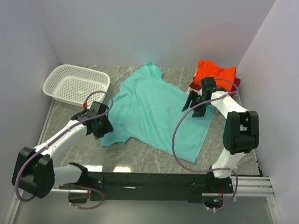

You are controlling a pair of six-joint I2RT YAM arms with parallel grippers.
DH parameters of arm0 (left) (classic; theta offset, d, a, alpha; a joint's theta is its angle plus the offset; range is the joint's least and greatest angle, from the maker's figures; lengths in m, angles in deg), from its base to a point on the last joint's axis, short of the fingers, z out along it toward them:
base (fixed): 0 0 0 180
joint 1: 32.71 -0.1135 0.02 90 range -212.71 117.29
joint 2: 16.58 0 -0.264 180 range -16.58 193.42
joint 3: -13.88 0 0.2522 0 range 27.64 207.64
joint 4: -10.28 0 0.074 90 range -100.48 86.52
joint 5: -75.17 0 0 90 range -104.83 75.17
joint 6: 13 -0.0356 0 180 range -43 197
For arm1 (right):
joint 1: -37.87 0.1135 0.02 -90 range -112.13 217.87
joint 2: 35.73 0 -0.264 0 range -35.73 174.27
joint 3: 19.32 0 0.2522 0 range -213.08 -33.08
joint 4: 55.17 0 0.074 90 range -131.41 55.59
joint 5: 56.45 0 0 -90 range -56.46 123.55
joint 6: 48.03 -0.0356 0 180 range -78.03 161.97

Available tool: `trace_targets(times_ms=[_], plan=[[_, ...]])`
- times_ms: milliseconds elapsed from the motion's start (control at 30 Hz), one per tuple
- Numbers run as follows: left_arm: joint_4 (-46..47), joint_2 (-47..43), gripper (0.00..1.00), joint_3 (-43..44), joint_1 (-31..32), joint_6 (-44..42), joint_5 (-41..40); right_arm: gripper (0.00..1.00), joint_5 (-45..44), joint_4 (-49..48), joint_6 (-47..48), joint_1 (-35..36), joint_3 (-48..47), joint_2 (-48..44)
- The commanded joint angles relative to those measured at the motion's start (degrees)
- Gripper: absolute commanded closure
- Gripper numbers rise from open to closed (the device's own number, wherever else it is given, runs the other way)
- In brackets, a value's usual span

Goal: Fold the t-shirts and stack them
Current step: Fold the tshirt

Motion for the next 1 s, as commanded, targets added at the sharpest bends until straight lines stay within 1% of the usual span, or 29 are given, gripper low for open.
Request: trace_targets(times_ms=[0, 133, 200, 267, 333, 500, 633, 967], plan=[[-2.52, -2.47, 0.45, -3.73, -0.21, 7.35, -2.64, 0.28, 0.43, -2.08, -0.3, 0.52, 0.75, -3.65], [-4.53, -6.68, 0.49, -7.94, -0.3, 11.22, -4.3, 0.28, 0.42, -1.9, -0.13, 0.52, 0.84, -3.39], [-6.03, -8.27, 0.52, -8.83, -0.3, 13.14, -7.1, 0.28, 0.69, -2.08, -0.3, 0.52, 0.75, -3.12], [-4.99, -10.12, 0.52, -9.97, -0.3, 14.12, -7.91, 0.28, 0.86, -2.34, -0.48, 0.52, 0.58, -2.86], [-4.72, -9.52, 0.53, -10.41, -0.73, 14.74, -9.05, 0.28, 1.3, -2.43, -0.39, 0.52, 0.32, -2.51], [-2.43, -5.65, 0.54, -11.12, -1.26, 12.81, -8.97, 0.28, 1.13, -2.34, -0.13, 0.61, 0.49, -2.42], [-0.5, -5.29, 0.57, -11.91, -2.14, 12.02, -9.67, 0.28, 1.04, -2.6, -0.21, 0.61, 1.01, -2.77], [4.33, -2.75, 0.63, -12.79, -3.99, 8.59, -6.43, 0.28, 0.78, -2.43, -0.39, 0.61, 0.84, -3.39]])
